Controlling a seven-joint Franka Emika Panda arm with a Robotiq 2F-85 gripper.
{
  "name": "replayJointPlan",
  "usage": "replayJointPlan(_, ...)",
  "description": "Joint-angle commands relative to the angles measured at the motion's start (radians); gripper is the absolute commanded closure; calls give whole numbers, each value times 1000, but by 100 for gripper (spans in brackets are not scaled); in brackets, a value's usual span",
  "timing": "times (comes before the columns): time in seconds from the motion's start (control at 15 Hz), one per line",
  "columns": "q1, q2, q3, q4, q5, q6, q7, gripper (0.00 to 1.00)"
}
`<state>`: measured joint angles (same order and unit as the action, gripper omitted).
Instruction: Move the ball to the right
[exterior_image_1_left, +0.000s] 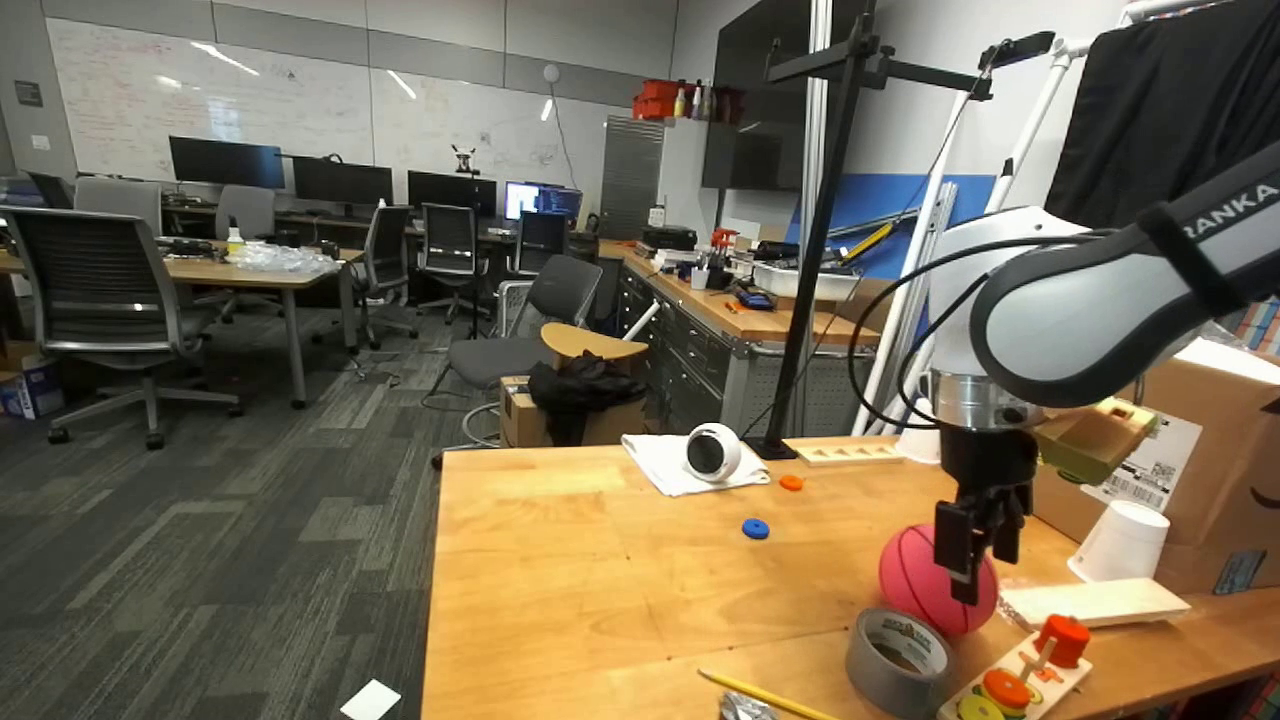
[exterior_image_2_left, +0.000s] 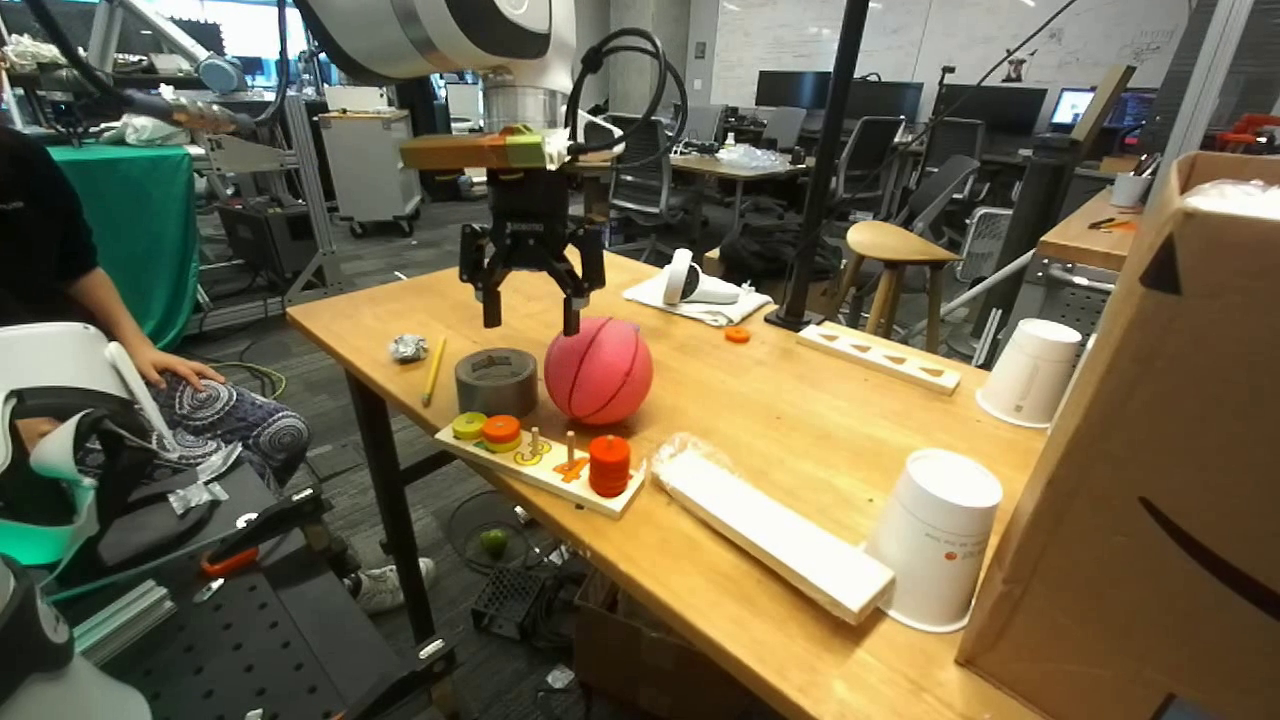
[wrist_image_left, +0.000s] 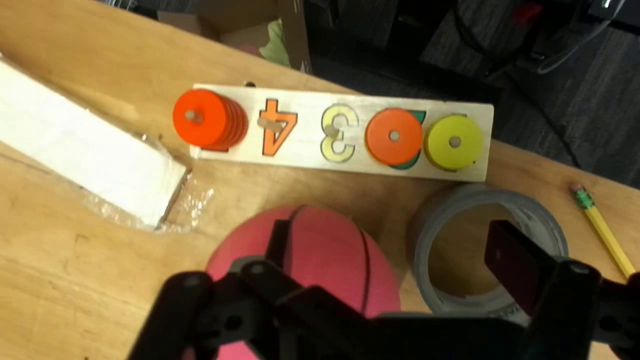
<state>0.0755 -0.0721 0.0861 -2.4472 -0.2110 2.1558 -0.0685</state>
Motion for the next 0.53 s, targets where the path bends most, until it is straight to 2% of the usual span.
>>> replayJointPlan(0.0, 0, -61, 1, -68, 1, -35, 46, 0)
replayJointPlan(0.47, 40, -102, 35, -108, 95, -118, 73, 0)
